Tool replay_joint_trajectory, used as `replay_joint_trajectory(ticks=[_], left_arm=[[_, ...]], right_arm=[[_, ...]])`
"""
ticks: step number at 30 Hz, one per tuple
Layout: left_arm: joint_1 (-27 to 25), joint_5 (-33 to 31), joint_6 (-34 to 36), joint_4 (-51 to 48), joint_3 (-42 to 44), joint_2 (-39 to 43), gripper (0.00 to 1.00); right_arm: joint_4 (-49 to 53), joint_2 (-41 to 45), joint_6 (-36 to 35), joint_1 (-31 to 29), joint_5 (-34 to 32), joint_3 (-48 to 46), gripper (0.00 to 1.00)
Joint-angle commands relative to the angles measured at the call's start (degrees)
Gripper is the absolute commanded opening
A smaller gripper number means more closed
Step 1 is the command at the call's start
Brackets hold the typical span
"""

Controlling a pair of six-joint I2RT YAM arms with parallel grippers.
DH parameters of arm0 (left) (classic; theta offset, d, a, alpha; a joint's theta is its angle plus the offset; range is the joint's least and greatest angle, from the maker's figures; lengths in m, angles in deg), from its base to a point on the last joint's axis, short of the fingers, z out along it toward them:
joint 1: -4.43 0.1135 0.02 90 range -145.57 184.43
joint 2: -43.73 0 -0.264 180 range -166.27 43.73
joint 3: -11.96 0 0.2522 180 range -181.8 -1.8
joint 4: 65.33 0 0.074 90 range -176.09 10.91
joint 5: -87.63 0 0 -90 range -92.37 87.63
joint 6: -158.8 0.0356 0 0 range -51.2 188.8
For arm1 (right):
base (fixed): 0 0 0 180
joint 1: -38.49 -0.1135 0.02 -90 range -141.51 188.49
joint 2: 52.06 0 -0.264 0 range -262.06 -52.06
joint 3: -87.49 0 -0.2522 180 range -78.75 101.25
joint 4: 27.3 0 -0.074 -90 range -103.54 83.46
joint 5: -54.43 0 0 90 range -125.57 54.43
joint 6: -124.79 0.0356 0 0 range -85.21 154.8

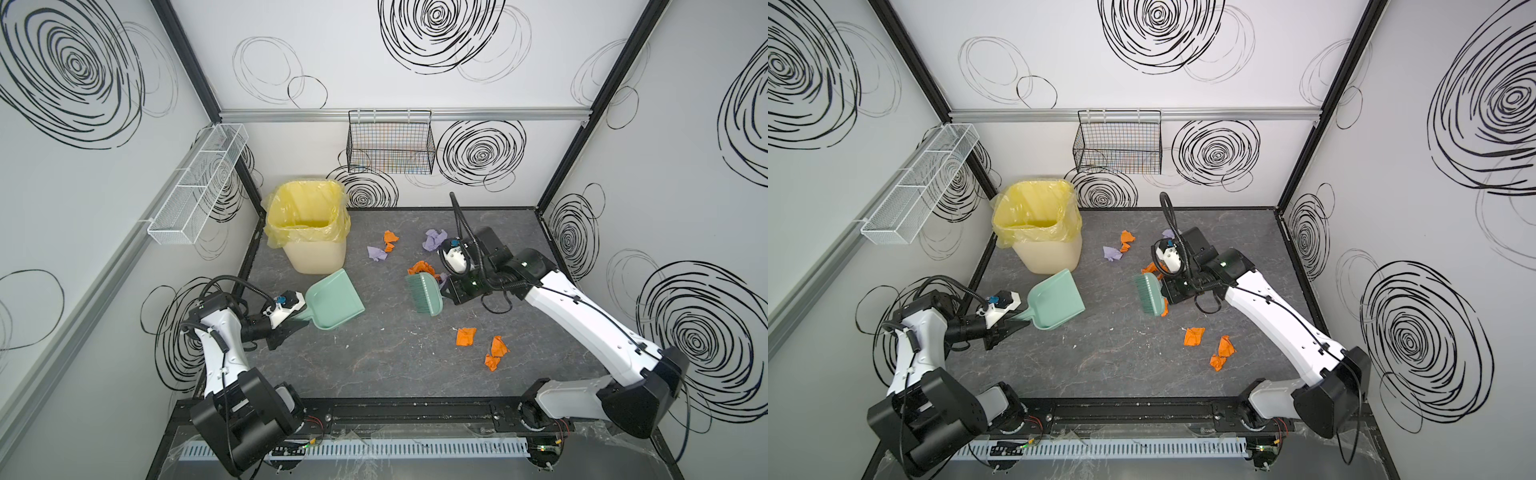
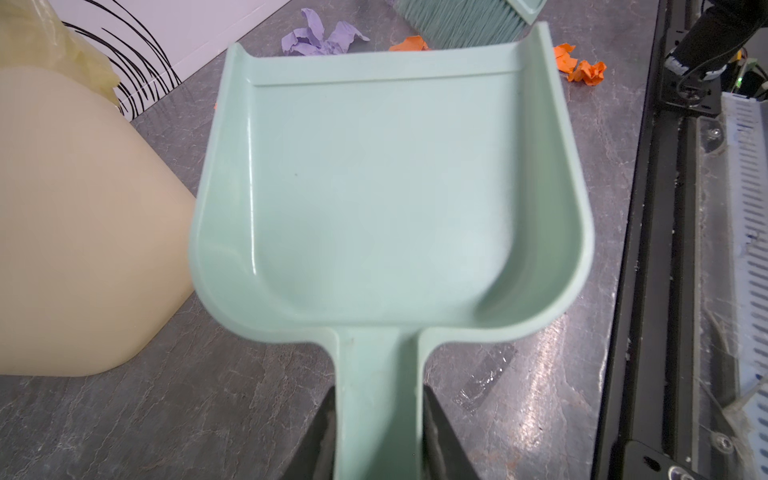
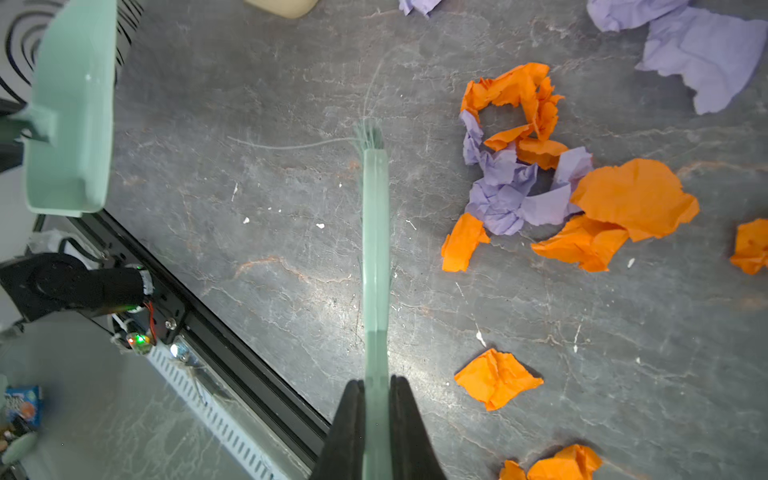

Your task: Sweep away the paper scraps from the table

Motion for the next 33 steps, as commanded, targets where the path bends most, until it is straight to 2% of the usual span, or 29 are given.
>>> replay_joint_trajectory(ticks=[1, 2, 4, 10, 15, 19, 26, 33], left_arm=[[0.18, 2.40, 1.50, -1.23, 0.39, -0.51, 0.00], [0.15, 2.41, 1.46, -1.22, 0.43, -0.52, 0.00], [-0.01, 2.54, 1.50, -1.11, 0.54, -0.52, 0.00], [-0.29, 3.09, 1.67, -0.78, 0.99, -0.70, 0.00], [-0.80, 3.62, 1.61, -0.37, 1.53, -1.26, 0.00], [-0.71, 3.13, 1.98, -0.12, 1.93, -1.15, 0.00], [-0.19, 1.80, 1.81, 1.26, 2.35, -1.29, 0.00], [0.15, 1.97, 1.93, 1.28, 2.06, -2.02, 0.00]], right_arm=[[-0.15, 7.34, 9.02, 2.06, -11.61, -1.13, 0.00], [0.64, 9.80, 12.18, 2.07, -18.26, -1.49, 0.00], [2.03, 14.01, 15.60, 2.33, -25.94, -2.35, 0.00], [16.99, 17.30, 27.59, 2.97, -39.88, -2.43, 0.00], [17.60, 20.46, 29.14, 4.96, -33.52, -12.45, 0.00], [17.66, 23.30, 30.26, 5.87, -33.51, -18.97, 0.00], [17.75, 26.09, 25.89, 12.15, -30.63, -22.89, 0.00], [17.84, 25.74, 23.67, 12.92, -27.67, -25.95, 0.00]])
